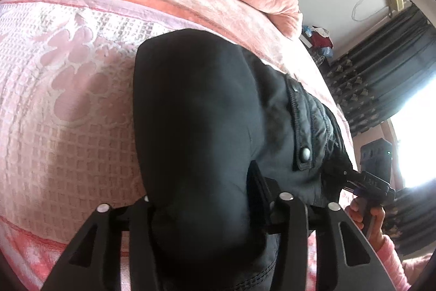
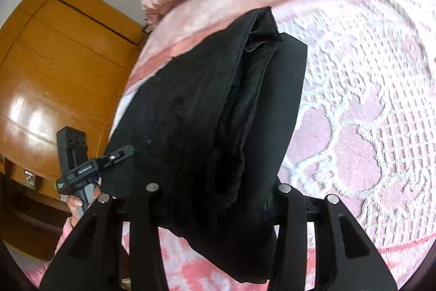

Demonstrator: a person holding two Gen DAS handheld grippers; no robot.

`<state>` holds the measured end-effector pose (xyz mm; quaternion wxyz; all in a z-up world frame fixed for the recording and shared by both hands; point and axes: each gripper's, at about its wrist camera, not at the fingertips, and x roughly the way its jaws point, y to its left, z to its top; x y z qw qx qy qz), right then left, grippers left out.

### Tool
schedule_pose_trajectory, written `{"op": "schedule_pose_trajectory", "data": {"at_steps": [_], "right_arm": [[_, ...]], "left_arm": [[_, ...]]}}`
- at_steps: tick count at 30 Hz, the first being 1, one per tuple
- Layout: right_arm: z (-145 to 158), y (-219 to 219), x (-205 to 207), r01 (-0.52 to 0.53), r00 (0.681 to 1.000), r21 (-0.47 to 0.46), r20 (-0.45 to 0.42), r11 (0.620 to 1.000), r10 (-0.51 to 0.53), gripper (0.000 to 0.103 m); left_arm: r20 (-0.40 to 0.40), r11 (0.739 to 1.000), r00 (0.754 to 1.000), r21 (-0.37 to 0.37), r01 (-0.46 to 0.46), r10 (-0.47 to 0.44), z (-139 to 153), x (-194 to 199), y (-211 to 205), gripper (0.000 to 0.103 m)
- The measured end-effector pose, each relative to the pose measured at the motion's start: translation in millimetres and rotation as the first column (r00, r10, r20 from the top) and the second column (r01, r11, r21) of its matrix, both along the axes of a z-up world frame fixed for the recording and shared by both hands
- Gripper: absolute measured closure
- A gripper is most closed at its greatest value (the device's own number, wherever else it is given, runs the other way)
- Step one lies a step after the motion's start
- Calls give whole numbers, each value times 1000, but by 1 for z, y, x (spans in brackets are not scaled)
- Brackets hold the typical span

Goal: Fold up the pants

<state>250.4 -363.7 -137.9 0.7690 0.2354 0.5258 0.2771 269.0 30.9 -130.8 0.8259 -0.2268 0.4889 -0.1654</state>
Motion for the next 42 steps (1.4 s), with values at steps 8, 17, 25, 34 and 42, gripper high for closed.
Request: {"op": "schedule_pose_trajectory", "data": {"at_steps": [8,17,25,34,42], "right_arm": [[-25,-9,-1,47,998,44,-52,998,-45,33],[1,-32,-38,103,995,5,3,995,-103,30],[40,-7,-97,187,981,-235,100,954,-167,17],[68,32,-149,240,959,-410,240,880,-149,4],[83,41,-174,266,951,-482,270,835,-147,3]], "left_arm": [[-3,994,999,92,-51,52,-11,-16,10,12],[55,952,982,240,-189,181,16,-72,23,7],[106,894,980,401,-199,170,44,-123,-22,4],[134,846,984,507,-168,115,67,-154,-52,4],[144,839,981,510,-188,132,81,-168,-52,4]]}}
